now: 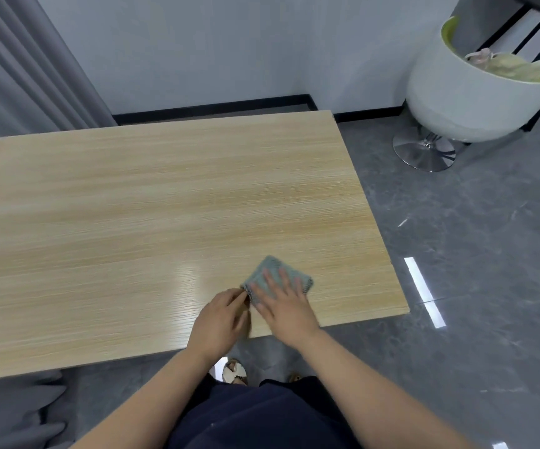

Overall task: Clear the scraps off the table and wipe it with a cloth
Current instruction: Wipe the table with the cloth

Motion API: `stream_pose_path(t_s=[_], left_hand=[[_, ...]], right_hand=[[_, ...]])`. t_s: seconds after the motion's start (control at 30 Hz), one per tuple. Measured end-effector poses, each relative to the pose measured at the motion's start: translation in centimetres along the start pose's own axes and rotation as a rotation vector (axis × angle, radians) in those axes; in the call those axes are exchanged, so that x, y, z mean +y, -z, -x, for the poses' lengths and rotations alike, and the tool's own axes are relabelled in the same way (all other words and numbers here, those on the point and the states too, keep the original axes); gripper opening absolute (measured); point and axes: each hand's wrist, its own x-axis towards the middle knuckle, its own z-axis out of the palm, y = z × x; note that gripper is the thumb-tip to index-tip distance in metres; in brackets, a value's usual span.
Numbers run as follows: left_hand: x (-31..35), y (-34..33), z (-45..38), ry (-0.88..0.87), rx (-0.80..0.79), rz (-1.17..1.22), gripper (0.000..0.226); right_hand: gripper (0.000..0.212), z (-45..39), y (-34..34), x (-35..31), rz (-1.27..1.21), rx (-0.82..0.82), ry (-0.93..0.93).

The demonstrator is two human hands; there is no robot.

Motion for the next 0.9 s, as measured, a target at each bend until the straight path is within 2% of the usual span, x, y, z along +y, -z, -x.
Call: stream_pose_path(t_s=[0.07,0.13,0.23,0.3,0.43,0.5,0.57,0.63,0.7,0.77,0.9], left_hand=[[-0.6,0.5,-1.0,0.046,0.034,0.049,0.033],[-1.6,0.6,-2.0,0.014,0.025,0.02,0.036],[-2.4,0.6,-3.5,0.013,-0.118,-0.092,0.058],[-3.0,0.5,-4.1,0.054,-0.211,-0.139,0.064],[-3.3,0.8,-4.1,0.021,-0.188,-0.173,0.084],[-3.5,0.5,-3.9,0.027,-0.178,-0.169,0.082],[-3.4,0.5,-3.9,0.033,-0.174,-0.168,0.075],[-3.4,0.7,-3.8,0.023,-0.184,-0.182,0.066],[-3.6,0.6,-3.7,0.018,-0.176,-0.193,0.063],[-3.6,0.5,-3.7,0.019,-0.148,-0.178,0.069],[-3.5,0.9,-3.7,0.031,-0.171,-0.143,0.074]], right_hand=[[0.07,-0.9,0.4,-0.2,0.031,-0.033,0.087],[0.066,-1.6,1.2,1.4,0.051,-0.032,0.061],[0.054,-1.6,2.6,5.2,-0.021,0.047,-0.26],[0.051,-1.0,3.3,7.3,-0.078,0.045,-0.453],[0.051,-1.4,3.8,7.5,-0.144,0.062,-0.647],[0.051,-2.3,3.4,5.1,-0.112,0.076,-0.552],[0.05,-3.3,3.0,2.2,-0.035,0.045,-0.265],[0.05,-3.9,2.8,1.1,0.009,-0.056,-0.012],[0.059,-4.2,3.0,2.3,0.055,-0.076,0.052],[0.054,-4.3,3.8,4.9,0.04,-0.032,-0.062],[0.051,-3.7,5.3,10.3,-0.139,0.088,-0.479]])
